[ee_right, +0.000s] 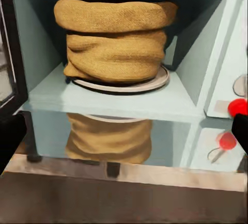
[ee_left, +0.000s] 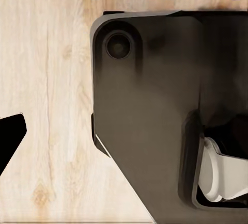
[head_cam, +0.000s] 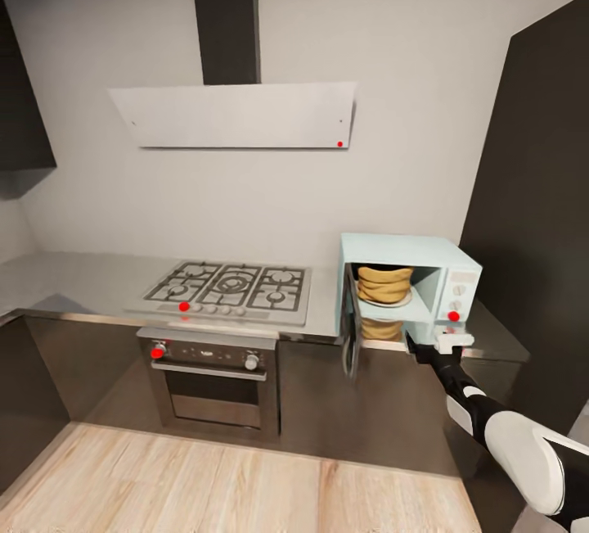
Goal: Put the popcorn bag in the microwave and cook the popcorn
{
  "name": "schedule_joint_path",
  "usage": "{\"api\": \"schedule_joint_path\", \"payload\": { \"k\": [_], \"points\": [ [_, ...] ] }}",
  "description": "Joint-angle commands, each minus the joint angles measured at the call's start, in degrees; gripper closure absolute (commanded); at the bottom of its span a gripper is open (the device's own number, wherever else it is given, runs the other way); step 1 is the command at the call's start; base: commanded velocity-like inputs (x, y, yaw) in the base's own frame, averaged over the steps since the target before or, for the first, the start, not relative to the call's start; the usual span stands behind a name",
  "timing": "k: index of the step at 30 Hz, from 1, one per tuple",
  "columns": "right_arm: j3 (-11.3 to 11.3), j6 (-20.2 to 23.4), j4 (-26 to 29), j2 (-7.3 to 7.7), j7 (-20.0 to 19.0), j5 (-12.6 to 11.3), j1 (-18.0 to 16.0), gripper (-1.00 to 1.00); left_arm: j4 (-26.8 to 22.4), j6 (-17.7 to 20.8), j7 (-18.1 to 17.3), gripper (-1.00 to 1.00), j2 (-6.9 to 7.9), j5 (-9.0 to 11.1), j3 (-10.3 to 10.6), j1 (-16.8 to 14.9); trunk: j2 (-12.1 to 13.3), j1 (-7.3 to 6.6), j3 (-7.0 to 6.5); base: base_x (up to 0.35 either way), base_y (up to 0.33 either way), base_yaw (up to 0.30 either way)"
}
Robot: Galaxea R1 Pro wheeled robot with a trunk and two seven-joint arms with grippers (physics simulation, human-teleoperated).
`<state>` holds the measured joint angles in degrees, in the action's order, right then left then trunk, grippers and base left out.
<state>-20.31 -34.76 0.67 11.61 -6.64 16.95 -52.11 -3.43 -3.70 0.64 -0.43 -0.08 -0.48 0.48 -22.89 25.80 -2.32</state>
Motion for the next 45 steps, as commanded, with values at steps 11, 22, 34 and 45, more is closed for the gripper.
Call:
{"api": "schedule_joint_path", "payload": {
  "k": [11, 22, 34, 45],
  "points": [
    [-0.43, 0.58, -5.11, 1.46, -0.04, 0.17, 16.83, -1.0, -0.09, -0.08, 0.14, -1.0, 0.16, -0.01, -0.11, 0.05, -0.03, -0.02, 0.01, -0.126, 0.0, 0.0],
    [-0.43, 22.62, -5.24, -4.31, 0.34, 0.19, 40.71, -1.0, -13.33, 0.52, 0.23, -1.0, 0.44, -0.01, -0.11, 0.05, -0.03, -0.02, 0.01, 0.0, 0.0, 0.0],
    [-0.72, 22.95, -5.24, -8.09, 4.18, -0.31, 47.61, -1.0, -37.65, 1.75, 0.32, -1.0, 0.22, -0.01, -0.22, -1.0, -0.03, -0.02, 0.01, 0.0, 0.0, 0.0],
    [-0.79, 22.63, -5.24, -11.19, 4.09, -0.43, 47.63, -1.0, -31.76, 16.45, 0.06, -1.0, -5.88, -0.09, -0.09, -27.86, -0.03, -0.02, 0.01, 0.0, 0.0, 0.0]
  ]
}}
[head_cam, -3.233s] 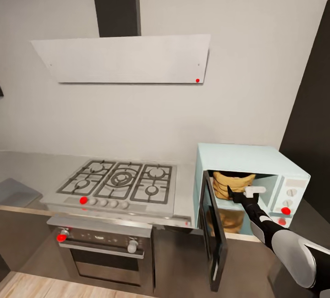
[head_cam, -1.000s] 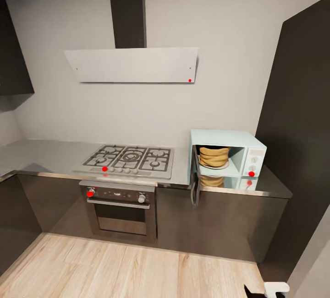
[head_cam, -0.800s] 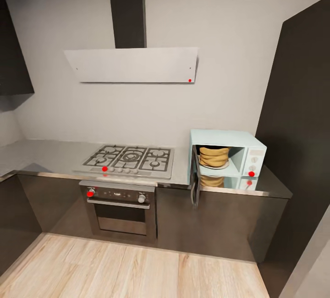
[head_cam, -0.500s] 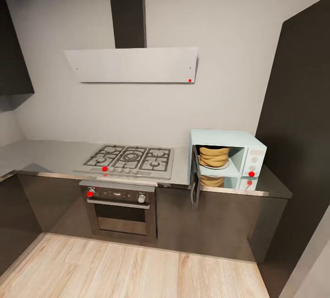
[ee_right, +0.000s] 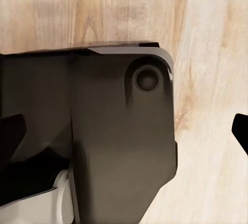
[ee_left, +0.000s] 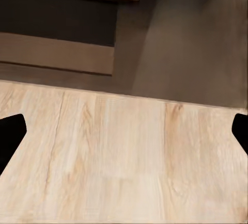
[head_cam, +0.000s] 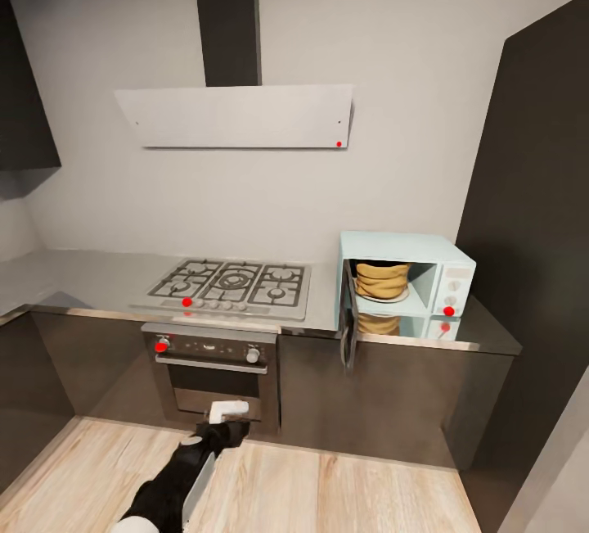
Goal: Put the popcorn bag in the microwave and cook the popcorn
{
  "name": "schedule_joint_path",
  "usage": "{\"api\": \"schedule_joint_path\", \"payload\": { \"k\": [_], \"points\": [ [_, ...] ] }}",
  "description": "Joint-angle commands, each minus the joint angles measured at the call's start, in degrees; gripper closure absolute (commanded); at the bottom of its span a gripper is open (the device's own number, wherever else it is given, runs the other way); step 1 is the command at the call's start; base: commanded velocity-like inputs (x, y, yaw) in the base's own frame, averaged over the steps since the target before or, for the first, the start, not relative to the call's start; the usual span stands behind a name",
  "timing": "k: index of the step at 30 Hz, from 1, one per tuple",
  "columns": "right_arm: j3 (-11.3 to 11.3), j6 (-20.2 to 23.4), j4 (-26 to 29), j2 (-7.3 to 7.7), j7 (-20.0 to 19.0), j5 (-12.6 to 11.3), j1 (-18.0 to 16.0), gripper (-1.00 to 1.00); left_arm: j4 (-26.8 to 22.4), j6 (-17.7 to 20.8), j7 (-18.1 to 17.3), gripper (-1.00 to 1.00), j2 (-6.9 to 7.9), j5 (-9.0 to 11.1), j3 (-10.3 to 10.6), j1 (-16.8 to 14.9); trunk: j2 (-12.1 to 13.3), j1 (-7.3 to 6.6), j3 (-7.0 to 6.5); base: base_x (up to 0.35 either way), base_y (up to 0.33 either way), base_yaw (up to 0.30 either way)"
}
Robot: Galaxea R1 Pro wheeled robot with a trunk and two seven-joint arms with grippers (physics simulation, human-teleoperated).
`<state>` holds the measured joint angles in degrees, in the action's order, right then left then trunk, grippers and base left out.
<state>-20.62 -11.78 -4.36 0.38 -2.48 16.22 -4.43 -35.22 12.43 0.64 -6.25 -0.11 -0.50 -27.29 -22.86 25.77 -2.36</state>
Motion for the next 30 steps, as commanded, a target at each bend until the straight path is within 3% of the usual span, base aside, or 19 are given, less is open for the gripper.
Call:
{"api": "schedule_joint_path", "payload": {
  "k": [1, 3, 8, 13, 18, 25, 27, 30],
  "points": [
    [-0.47, -0.35, -0.21, 0.01, -0.07, 0.31, -0.07, -1.0, 2.45, 0.33, 0.07, -1.0, -0.58, -0.06, -0.06, -2.35, -0.06, 0.02, 0.04, 0.0, 0.0, 0.0],
    [-0.47, -0.35, -0.21, -0.01, -0.07, 0.31, -0.06, -1.0, 6.09, -0.01, 0.07, -1.0, -1.47, -0.12, -0.04, -6.63, -0.06, 0.02, 0.04, 0.0, 0.0, 0.0],
    [-0.48, -0.35, -0.21, -0.1, -0.07, 0.31, -0.05, -1.0, 4.99, -1.32, 0.13, -1.0, -2.49, -0.15, 0.04, -9.54, -0.06, 0.02, 0.04, 0.008, 0.0, 0.0],
    [-0.49, -0.35, -0.21, -0.11, -0.11, 0.31, -0.05, -1.0, 3.81, -2.44, 0.15, -1.0, -2.61, -0.15, 0.06, -9.87, -0.06, 0.02, 0.04, 0.28, 0.0, 0.0],
    [-0.48, -0.36, -0.21, -0.09, -0.13, 0.31, -0.05, -1.0, 3.0, -6.43, 0.16, -1.0, -2.55, -0.15, 0.06, -9.89, -0.06, 0.02, 0.04, 0.34, 0.0, 0.0],
    [-0.47, -0.35, -0.21, -0.08, -0.14, 0.31, -0.05, -1.0, -0.71, -7.07, -0.2, -1.0, -2.47, -0.15, 0.11, -9.89, -0.06, 0.02, 0.04, 0.331, 0.0, 0.0],
    [-0.47, -0.36, -0.21, -0.04, -0.15, 0.31, -0.05, -1.0, -2.63, -6.96, -1.66, -1.0, -2.38, -0.21, 0.99, -9.89, -0.06, 0.02, 0.04, 0.109, 0.0, -0.002],
    [-0.47, -0.35, -0.21, -0.04, -0.16, 0.31, -0.05, -1.0, -3.68, -6.5, -13.21, -1.0, -1.69, -0.18, 7.78, -9.89, -0.06, 0.02, 0.04, 0.021, 0.0, -0.085]
  ]
}}
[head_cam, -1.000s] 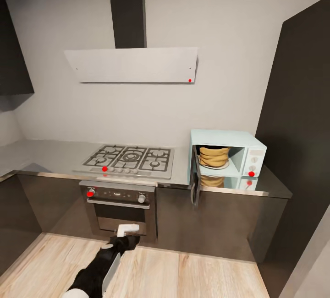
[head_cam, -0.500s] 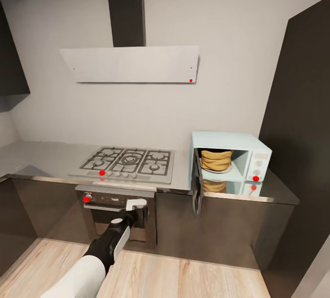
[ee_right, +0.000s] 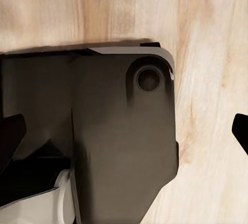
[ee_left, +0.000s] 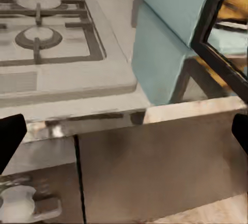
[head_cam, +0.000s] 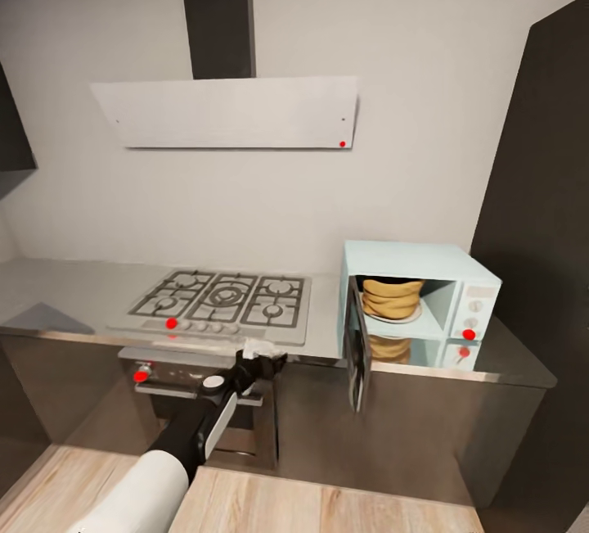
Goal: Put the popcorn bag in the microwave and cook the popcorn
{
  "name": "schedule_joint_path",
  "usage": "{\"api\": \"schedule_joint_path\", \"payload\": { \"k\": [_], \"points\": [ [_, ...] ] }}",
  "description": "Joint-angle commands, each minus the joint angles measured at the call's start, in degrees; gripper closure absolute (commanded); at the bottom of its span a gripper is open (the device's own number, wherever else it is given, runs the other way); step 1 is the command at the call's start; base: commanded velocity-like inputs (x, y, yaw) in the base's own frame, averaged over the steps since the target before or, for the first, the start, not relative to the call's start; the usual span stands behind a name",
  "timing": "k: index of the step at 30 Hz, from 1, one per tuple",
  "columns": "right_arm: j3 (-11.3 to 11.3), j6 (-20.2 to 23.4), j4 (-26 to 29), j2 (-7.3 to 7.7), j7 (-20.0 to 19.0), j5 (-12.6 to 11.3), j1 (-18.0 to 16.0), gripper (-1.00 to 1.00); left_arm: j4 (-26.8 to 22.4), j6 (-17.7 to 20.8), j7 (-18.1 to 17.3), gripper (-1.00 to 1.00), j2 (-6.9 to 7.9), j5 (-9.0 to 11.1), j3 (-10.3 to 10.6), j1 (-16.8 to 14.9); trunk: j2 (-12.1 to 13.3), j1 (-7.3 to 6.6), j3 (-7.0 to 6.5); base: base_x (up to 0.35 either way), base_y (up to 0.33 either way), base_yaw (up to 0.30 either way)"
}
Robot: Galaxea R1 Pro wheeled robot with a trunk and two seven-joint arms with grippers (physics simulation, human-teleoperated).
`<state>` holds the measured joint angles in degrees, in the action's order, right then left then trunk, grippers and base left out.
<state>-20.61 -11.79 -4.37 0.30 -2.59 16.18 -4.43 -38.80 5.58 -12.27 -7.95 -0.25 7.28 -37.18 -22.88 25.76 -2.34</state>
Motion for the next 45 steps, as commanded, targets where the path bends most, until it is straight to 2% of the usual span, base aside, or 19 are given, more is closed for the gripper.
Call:
{"api": "schedule_joint_path", "payload": {
  "k": [1, 5, 9, 12, 19, 28, 31, 45],
  "points": [
    [-0.48, -0.34, -0.2, 0.0, -0.05, 0.34, -0.06, -1.0, -0.16, 0.49, -3.6, -1.0, 0.24, -0.03, 0.86, 0.0, -0.04, 0.02, 0.02, 0.005, 0.0, -0.063],
    [-0.48, -0.34, -0.2, 0.01, -0.04, 0.34, -0.06, -1.0, -0.21, 0.71, -11.17, -1.0, 1.03, -0.02, 1.65, 0.0, -0.04, 0.02, 0.02, 0.002, 0.0, -0.04],
    [-0.48, -0.35, -0.2, 0.01, -0.05, 0.34, -0.06, -1.0, -0.14, 0.81, -20.72, -1.0, 1.61, -0.01, 1.73, 0.0, -0.04, 0.02, 0.02, 0.0, 0.0, -0.118],
    [-0.48, -0.36, -0.2, 0.01, -0.05, 0.34, -0.06, -1.0, -0.09, 0.83, -23.08, -1.0, 1.77, -0.01, 1.66, 0.0, -0.04, 0.02, 0.02, 0.0, 0.0, -0.14],
    [-0.48, -0.34, -0.2, -0.01, -0.05, 0.34, -0.06, -1.0, -0.11, 0.83, -23.37, -1.0, 1.8, 0.01, 1.67, 0.0, -0.04, 0.02, 0.02, 0.029, 0.0, -0.17],
    [-0.48, -0.34, -0.2, -0.01, -0.05, 0.34, -0.06, -1.0, 0.12, 0.75, -23.29, -1.0, 1.99, 0.04, 1.78, 0.0, -0.04, 0.02, 0.02, 0.316, 0.0, -0.288],
    [-0.48, -0.34, -0.2, 0.01, -0.05, 0.34, -0.06, -1.0, 2.32, 0.12, -23.25, -1.0, 2.03, 0.07, 1.81, 0.0, -0.04, 0.02, 0.02, 0.219, 0.0, -0.293],
    [-0.48, -0.34, -0.2, 0.0, -0.05, 0.34, -0.06, -1.0, 3.34, -0.21, -23.01, -1.0, 1.87, 0.06, 1.89, 0.0, -0.04, 0.02, 0.02, 0.015, 0.0, -0.287]
  ]
}}
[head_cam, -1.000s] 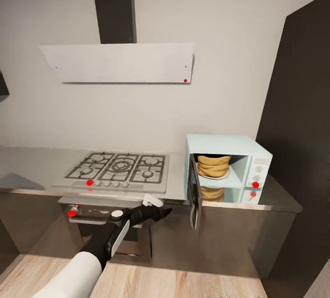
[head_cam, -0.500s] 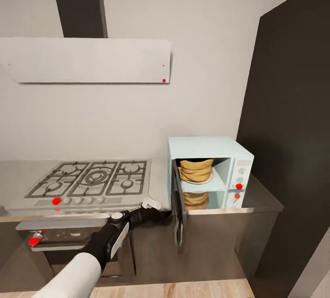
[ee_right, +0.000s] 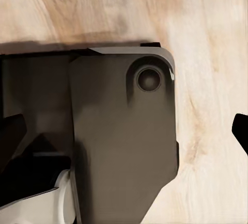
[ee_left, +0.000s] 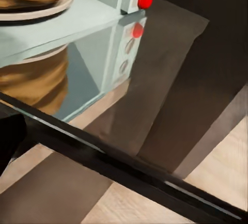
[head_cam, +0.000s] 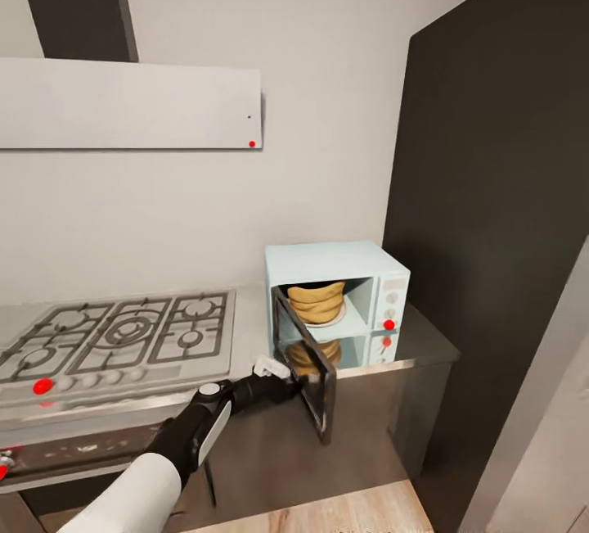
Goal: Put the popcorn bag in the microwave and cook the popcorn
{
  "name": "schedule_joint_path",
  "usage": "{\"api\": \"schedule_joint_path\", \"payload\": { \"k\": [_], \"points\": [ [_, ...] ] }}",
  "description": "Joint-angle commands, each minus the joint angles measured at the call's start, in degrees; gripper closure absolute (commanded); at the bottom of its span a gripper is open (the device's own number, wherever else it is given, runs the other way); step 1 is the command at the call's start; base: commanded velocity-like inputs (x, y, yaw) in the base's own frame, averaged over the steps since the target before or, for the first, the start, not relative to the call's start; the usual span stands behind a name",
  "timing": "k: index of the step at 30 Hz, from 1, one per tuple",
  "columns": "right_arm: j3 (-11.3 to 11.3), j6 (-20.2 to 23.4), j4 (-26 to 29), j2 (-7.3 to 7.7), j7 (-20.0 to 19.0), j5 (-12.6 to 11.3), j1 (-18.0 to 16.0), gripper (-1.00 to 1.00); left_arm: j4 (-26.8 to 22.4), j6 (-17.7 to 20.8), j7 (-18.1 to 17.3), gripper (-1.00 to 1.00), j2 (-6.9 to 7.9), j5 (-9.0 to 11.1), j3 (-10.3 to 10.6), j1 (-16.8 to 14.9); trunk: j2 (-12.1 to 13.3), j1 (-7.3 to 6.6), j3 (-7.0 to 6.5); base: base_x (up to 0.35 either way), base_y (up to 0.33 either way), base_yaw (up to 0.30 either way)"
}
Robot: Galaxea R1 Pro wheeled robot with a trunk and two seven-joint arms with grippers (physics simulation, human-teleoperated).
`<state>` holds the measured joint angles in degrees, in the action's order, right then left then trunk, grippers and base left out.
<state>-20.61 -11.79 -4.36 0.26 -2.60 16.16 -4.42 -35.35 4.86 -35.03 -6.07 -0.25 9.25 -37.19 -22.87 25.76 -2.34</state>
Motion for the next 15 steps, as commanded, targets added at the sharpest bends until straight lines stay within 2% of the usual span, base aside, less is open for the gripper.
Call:
{"api": "schedule_joint_path", "payload": {
  "k": [1, 3, 5, 6, 15],
  "points": [
    [-0.48, -0.34, -0.21, 0.05, -0.04, 0.37, -0.06, -1.0, -0.13, 0.51, -0.15, -1.0, -0.04, 0.06, -0.08, 0.02, -0.04, 0.02, 0.02, 0.0, 0.0, -0.286],
    [-0.48, -0.35, -0.21, 0.04, -0.04, 0.37, -0.06, -1.0, -0.15, 0.46, 1.19, -1.0, -0.07, 0.07, -0.16, 0.02, -0.04, 0.02, 0.02, 0.0, 0.0, -0.286],
    [-0.48, -0.35, -0.21, 0.02, -0.03, 0.37, -0.06, -1.0, -0.24, 0.46, 6.12, -1.0, -0.19, 0.07, -0.19, 0.02, -0.04, 0.02, 0.02, 0.143, 0.0, -0.286],
    [-0.48, -0.34, -0.21, 0.01, -0.03, 0.37, -0.06, -1.0, -0.26, 0.45, 6.85, -1.0, -0.31, 0.07, -0.19, 0.02, -0.04, 0.02, 0.02, 0.284, 0.0, -0.286],
    [-0.48, -0.36, -0.21, 0.01, -0.02, 0.37, -0.06, -1.0, -0.33, 0.49, 7.8, -1.0, -0.52, 0.07, -0.19, 0.02, -0.04, 0.02, 0.02, 0.271, -0.018, -0.286]
  ]
}}
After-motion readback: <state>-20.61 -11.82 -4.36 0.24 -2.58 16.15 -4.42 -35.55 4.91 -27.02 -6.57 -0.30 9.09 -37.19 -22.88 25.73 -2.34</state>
